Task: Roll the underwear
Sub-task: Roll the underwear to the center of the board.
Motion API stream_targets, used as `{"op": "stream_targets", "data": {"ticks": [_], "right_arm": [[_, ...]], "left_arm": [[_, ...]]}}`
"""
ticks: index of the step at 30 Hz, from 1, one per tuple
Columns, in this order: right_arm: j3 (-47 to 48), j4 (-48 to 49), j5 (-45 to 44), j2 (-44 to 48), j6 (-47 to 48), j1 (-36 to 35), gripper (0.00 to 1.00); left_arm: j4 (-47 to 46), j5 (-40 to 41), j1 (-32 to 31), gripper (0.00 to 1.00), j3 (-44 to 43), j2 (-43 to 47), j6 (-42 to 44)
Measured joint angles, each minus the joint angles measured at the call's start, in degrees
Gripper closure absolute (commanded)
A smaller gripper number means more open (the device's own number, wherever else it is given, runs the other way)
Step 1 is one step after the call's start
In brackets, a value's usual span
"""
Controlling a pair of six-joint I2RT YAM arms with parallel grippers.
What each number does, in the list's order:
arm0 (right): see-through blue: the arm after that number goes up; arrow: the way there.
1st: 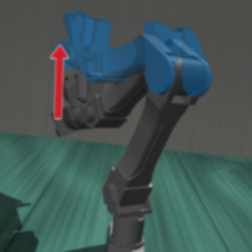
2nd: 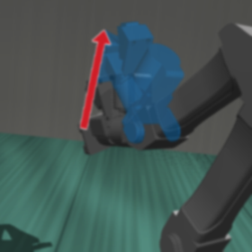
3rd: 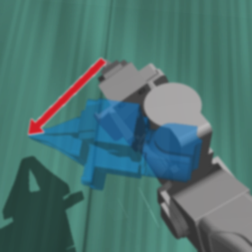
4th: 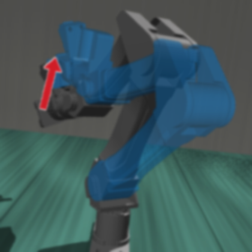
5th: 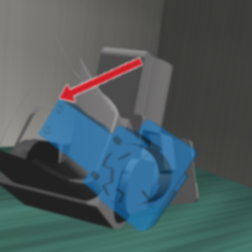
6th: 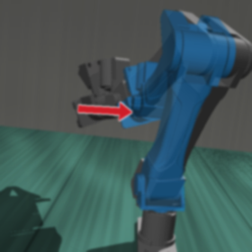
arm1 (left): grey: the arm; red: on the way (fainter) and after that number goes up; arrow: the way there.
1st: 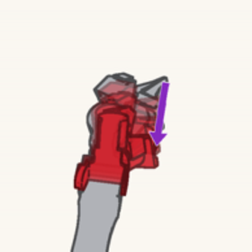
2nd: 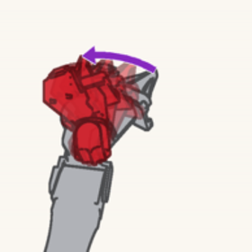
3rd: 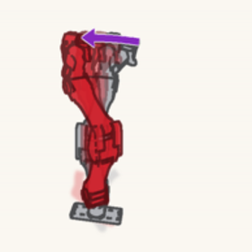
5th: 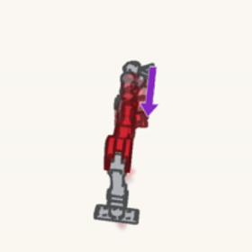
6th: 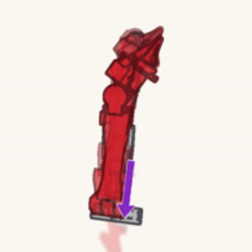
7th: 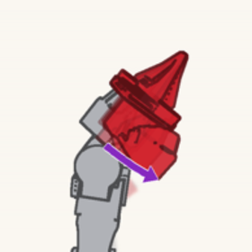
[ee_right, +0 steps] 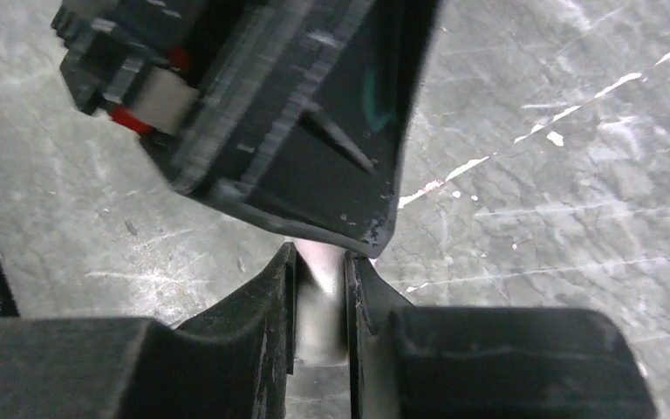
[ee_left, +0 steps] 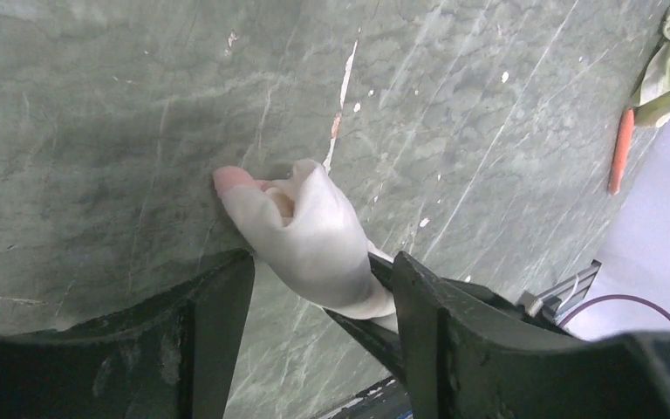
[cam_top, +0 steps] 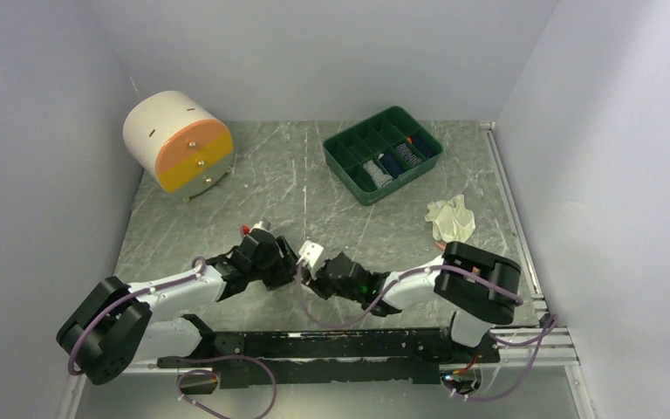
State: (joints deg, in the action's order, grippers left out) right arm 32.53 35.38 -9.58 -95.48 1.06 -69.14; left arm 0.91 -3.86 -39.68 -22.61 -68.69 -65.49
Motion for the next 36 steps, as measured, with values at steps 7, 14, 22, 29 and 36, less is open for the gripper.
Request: {"op": "stream_targets", "data": {"ticks": [7, 14, 22, 29, 36], "right_arm": [[-7.5, 15.5, 20.3, -1.4, -13.0, 11.7, 0.82], [-7.9, 21.1, 29.6, -4.9, -18.7, 15.8, 0.56], [-3.6, 6.8, 24.9, -0.3, -12.6, 13.2, 0.36], [1.1, -4.2, 10.7, 1.8, -3.1, 4.3, 0.33], [6.0, -9.6, -1.0, -2.5, 0.6, 0.3, 0.44]], "left_arm": [[-0.6, 0.2, 0.0, 0.43, 0.2, 0.2, 0.0], [-2.8, -0.1, 0.0, 0.57, 0.1, -1.4, -0.1], [-3.3, -0.3, 0.0, 0.58, 0.0, -3.1, -0.1], [-2.6, -0.4, 0.0, 0.58, -1.4, -4.5, 0.2], [-2.4, -0.4, 0.0, 0.56, -1.6, -4.6, 0.2]]}}
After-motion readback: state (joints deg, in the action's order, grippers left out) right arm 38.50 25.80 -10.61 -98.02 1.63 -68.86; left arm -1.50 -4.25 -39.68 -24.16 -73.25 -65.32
